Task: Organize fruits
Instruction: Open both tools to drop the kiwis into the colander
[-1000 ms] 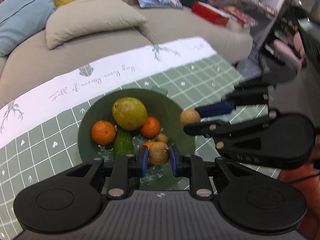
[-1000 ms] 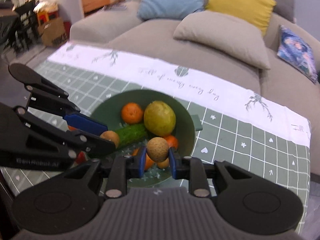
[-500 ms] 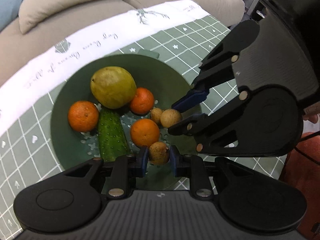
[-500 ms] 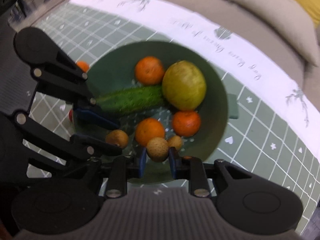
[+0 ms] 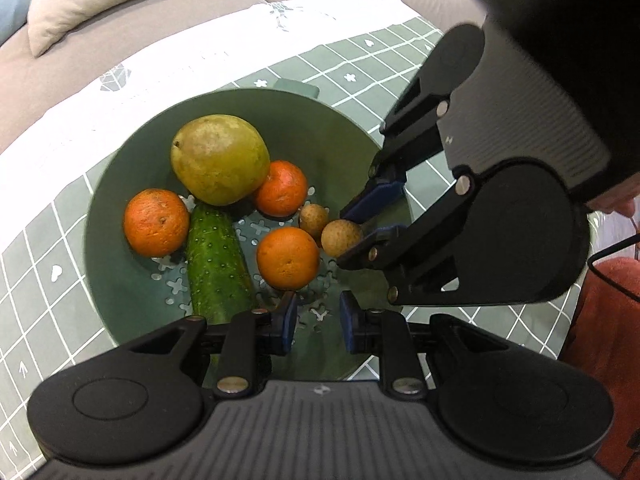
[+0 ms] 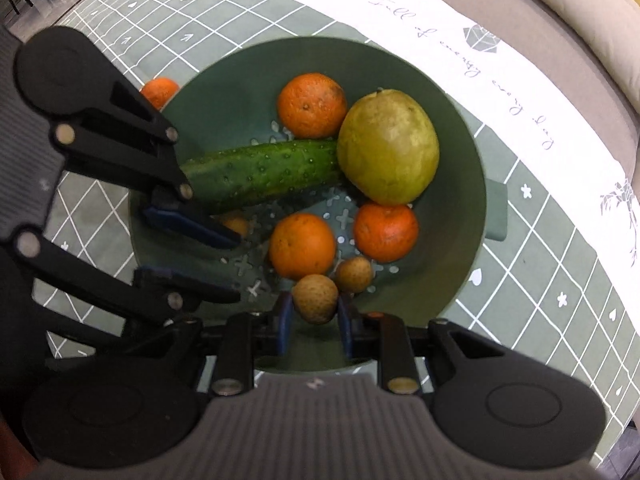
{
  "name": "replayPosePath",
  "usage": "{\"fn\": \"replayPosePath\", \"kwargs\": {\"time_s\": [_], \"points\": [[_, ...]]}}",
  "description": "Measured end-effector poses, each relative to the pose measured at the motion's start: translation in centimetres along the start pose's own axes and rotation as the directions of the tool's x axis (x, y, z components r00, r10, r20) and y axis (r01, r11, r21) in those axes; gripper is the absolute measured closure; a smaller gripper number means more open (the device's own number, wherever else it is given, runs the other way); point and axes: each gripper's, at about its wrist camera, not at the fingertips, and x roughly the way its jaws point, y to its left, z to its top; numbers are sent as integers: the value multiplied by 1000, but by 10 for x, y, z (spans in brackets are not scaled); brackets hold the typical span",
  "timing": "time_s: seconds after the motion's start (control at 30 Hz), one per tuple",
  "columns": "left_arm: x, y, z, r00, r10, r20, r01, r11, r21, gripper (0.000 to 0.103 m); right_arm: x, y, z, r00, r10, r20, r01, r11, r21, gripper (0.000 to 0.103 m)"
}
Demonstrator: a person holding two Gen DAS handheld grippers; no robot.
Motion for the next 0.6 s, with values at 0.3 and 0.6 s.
{"fn": "replayPosePath", "kwargs": {"time_s": [0.3, 0.6], "points": [[-41, 3, -16, 995, 47, 85, -43, 998, -41, 60, 5, -2, -1, 1000, 21, -8, -21, 1000, 21, 83], [-77, 5, -32, 982, 101, 158, -88, 992, -87, 58, -8, 8, -3, 1000, -3, 17, 2, 999, 43, 82]]}}
